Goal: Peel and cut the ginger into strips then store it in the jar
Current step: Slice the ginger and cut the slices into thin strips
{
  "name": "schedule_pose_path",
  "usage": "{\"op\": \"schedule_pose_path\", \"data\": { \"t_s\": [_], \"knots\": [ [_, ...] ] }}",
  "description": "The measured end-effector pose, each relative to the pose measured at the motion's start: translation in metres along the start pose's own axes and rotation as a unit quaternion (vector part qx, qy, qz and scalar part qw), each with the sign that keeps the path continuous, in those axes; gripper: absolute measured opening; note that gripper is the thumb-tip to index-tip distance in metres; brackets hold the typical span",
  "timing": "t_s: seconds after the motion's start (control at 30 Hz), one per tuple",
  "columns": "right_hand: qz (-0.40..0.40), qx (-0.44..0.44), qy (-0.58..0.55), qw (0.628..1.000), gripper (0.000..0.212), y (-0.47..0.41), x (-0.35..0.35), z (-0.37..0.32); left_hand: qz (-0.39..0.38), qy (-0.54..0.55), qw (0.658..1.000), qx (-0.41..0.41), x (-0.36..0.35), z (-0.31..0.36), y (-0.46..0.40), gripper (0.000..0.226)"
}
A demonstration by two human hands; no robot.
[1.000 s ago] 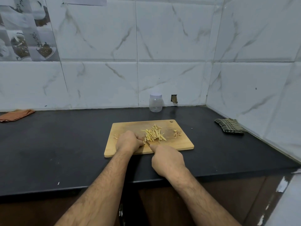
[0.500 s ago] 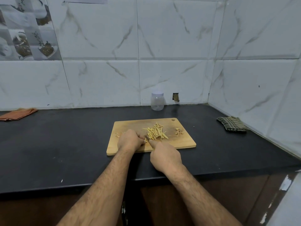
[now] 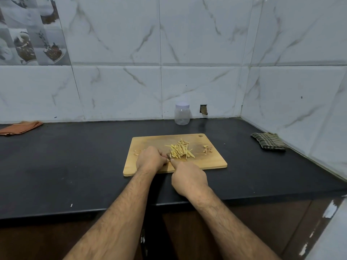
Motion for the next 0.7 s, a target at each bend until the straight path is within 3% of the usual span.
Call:
{"op": "schedule_pose_path", "data": {
  "t_s": [0.23,0.53,0.7],
  "knots": [
    [-0.022,0.005,0.003,1.0,0.06,-0.002,0.004,-0.004,0.005,0.009,1.0,0.0,0.0,0.001,0.0,0.014],
    [-0.036,0.018,0.04,0.998,0.062,0.015,0.004,0.007,0.014,-0.002,1.0,0.003,0.002,0.002,0.003,0.029],
    [-0.029,0.001,0.038,0.999,0.061,0.005,0.006,0.007,0.013,-0.006,1.0,0.004,0.002,0.003,0.003,0.027]
  ]
}}
Point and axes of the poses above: each hand's wrist, its own y-axis away from the middle knuckle, its own x-axis out of the back of the hand, z = x × y, the point moved 5 cm from there along -y, towards the middle knuckle, and after that the axes turned 14 degrees about y, right-handed, at the moved point
